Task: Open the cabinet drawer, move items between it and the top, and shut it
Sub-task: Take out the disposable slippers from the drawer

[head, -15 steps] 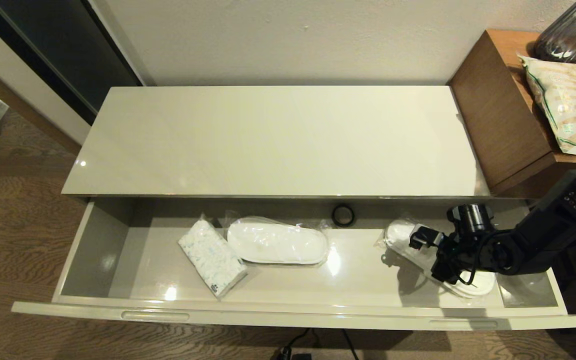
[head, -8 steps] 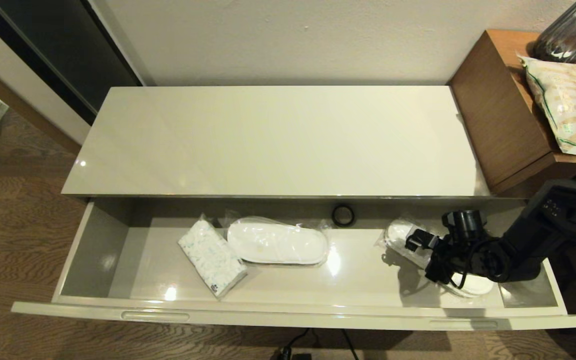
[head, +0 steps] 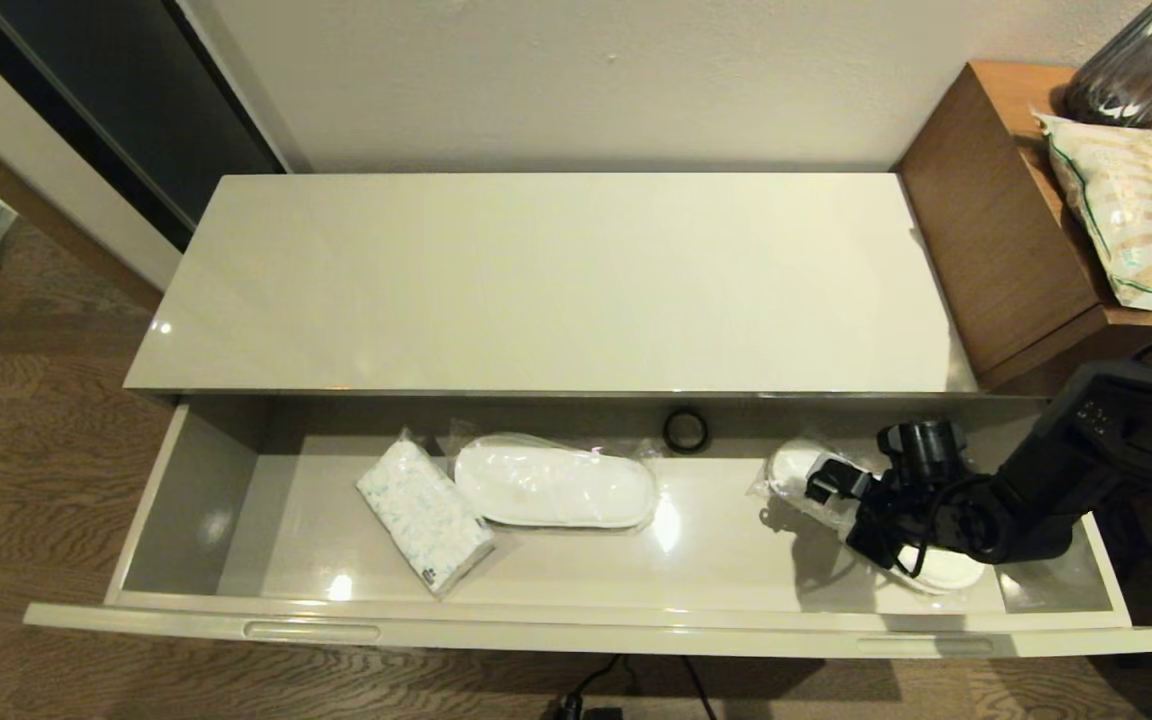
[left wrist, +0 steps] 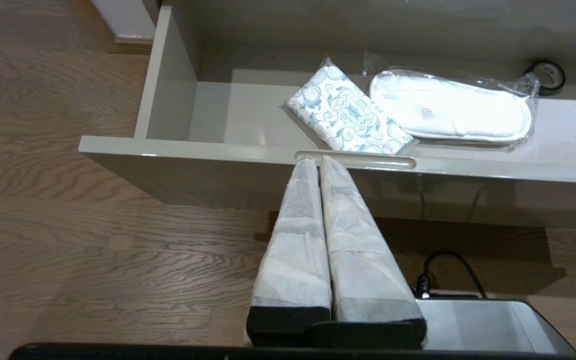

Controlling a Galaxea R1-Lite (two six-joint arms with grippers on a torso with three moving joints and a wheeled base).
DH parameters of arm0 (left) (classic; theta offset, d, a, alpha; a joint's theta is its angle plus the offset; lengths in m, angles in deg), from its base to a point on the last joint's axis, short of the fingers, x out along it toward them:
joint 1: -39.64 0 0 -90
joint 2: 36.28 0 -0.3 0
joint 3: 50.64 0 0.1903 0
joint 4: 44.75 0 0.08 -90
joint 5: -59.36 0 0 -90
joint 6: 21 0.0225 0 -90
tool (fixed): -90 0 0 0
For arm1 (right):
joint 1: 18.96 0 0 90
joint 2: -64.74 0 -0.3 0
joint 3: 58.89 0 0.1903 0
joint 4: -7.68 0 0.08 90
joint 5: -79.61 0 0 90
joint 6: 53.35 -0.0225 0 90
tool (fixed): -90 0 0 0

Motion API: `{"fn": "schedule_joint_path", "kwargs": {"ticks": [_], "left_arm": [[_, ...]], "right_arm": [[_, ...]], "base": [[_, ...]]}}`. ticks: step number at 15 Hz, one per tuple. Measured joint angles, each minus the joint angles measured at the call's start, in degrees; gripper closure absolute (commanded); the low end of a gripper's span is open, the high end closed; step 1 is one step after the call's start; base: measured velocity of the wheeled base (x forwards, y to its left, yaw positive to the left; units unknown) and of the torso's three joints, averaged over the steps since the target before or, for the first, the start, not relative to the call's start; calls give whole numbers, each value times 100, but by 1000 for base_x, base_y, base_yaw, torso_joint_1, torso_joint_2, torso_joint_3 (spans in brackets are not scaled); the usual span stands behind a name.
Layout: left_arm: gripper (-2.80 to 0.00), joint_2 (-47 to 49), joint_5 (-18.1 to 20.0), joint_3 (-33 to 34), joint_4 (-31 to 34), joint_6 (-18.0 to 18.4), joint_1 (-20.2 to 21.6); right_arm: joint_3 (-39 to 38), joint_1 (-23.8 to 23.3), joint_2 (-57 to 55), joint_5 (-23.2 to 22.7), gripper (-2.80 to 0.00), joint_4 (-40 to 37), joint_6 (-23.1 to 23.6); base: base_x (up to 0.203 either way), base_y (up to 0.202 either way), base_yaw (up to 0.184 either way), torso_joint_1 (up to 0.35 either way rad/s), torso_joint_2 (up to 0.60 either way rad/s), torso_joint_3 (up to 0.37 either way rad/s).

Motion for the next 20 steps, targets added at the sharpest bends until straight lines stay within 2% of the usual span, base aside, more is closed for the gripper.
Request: {"fn": "schedule_joint_path", "kwargs": {"ticks": [3,8,17,20], "left_arm": [[0,0,0,0,2,0,-5],[0,0,-2,0,2,0,-2],[0,0,0,0,2,0,0],[0,0,0,0,2,-5,-2]], "right_arm": [[-13,4,295,-16,0,-338,-26],[-61,9,1117,-12,0,-1421,-69],[-784,13,2154,-11,0,-1492,-66],[-875,41,2624,-11,0,-1797,-67]], "base": [[0,0,0,0,0,0],[0,0,0,0,0,0],[0,0,0,0,0,0],[0,0,0,0,0,0]]}}
